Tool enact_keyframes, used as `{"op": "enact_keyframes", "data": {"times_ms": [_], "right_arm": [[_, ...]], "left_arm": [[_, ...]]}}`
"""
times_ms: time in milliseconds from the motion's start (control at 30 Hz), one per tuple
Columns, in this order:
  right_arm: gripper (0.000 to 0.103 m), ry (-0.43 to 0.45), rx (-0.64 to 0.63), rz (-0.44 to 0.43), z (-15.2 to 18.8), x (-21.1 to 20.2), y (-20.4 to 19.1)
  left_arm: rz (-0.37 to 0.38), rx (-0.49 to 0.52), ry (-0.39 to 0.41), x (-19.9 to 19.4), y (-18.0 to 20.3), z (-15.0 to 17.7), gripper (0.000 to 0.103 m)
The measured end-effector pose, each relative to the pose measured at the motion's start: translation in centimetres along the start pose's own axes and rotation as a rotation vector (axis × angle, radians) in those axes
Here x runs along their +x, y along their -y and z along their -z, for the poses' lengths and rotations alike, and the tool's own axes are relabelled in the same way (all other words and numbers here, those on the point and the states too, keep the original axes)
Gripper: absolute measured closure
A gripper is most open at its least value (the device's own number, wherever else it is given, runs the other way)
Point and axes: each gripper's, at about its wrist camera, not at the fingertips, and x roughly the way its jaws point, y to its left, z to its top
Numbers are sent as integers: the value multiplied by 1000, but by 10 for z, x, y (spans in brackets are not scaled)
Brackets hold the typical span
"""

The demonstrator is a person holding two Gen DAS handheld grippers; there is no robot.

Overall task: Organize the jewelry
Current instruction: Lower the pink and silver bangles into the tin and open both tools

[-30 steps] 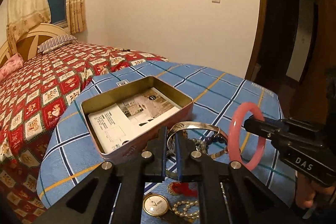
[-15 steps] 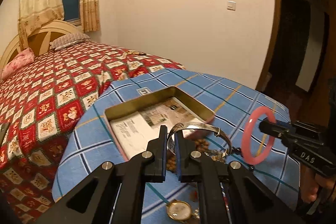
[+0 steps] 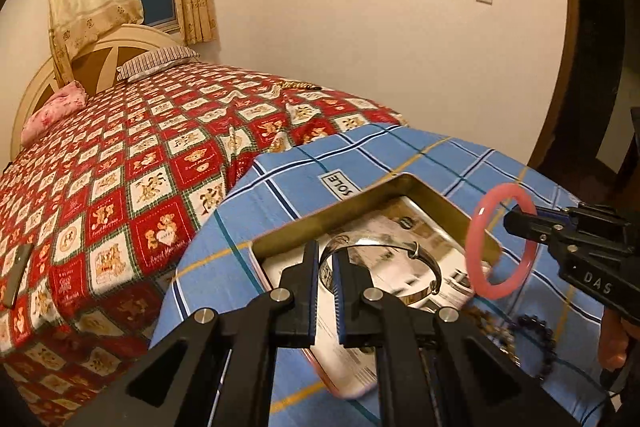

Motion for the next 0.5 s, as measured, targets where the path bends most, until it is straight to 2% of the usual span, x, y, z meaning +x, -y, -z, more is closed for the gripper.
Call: {"op": "enact_keyframes", "data": {"times_ms": [267, 500], "right_arm": [[91, -94, -51, 53, -13, 56, -9], [91, -133, -97, 117, -15, 79, -8]], "left_arm": [[-45, 40, -52, 40, -9, -12, 97], [-68, 78, -99, 66, -4, -10, 97]]}}
